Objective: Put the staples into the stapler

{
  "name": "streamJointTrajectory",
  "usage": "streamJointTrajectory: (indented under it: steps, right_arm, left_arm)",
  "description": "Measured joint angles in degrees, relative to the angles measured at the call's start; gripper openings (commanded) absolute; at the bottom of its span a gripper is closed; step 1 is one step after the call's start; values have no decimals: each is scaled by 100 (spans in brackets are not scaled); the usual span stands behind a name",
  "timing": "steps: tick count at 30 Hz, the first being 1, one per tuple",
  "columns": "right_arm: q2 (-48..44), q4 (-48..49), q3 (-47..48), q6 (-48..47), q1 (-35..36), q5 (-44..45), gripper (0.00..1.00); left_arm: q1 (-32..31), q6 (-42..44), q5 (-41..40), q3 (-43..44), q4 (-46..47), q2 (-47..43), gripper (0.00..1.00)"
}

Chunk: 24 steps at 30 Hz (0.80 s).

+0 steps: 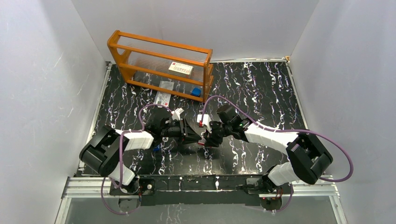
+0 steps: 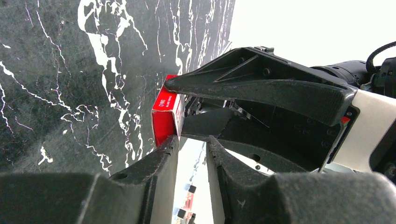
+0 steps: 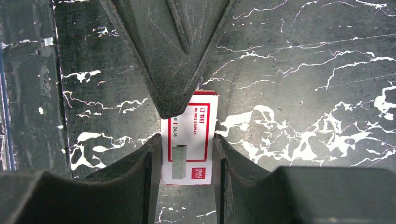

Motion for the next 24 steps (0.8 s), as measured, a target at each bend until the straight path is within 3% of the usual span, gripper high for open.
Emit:
streamJointTrajectory:
  steps: [7,17,19,24]
  right_arm:
    - [2,-50,-13,22,0,57,45]
    - [192,-31,-42,20,0,138,47]
    - [236,-9,-42,20,0,138,50]
    - [343,188,-31,74,17,133,61]
  left_arm:
    - [-70,-37,-48,39,39,146,23]
    - [-109,22,-76,133,-7,485,9]
    - [-109,59,-92,140,-37,527,0]
    - [-164,120,-92,216,-50,608,0]
